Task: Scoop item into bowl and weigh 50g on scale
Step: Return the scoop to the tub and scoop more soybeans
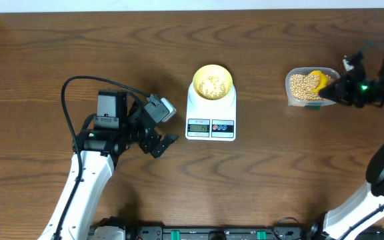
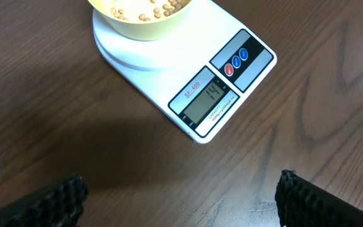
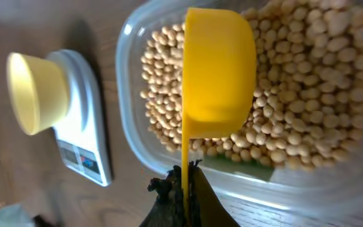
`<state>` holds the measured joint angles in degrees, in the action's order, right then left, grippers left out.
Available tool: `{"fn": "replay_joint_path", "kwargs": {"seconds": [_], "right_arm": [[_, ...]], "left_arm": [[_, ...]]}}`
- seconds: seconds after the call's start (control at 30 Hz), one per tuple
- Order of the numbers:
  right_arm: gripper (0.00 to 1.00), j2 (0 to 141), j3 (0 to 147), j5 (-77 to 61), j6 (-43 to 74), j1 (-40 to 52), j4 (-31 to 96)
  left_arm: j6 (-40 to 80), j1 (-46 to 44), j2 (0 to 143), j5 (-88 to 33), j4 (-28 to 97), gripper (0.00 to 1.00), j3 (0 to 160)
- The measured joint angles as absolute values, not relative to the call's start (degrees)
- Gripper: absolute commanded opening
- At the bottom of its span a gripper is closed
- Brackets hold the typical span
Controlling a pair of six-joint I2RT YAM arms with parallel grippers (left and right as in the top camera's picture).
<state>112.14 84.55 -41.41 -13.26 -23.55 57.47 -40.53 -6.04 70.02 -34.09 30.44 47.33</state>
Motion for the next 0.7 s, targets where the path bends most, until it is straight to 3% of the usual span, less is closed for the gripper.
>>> {"fn": "replay_joint_path", "kwargs": {"seconds": [0.7], "right_arm": [[0.01, 112.1, 84.6, -61.3, -19.8, -28.1, 59.5]], "left_arm": [[-40.5, -6.0, 70.0, -34.1, 30.4, 0.97, 47.3]]}}
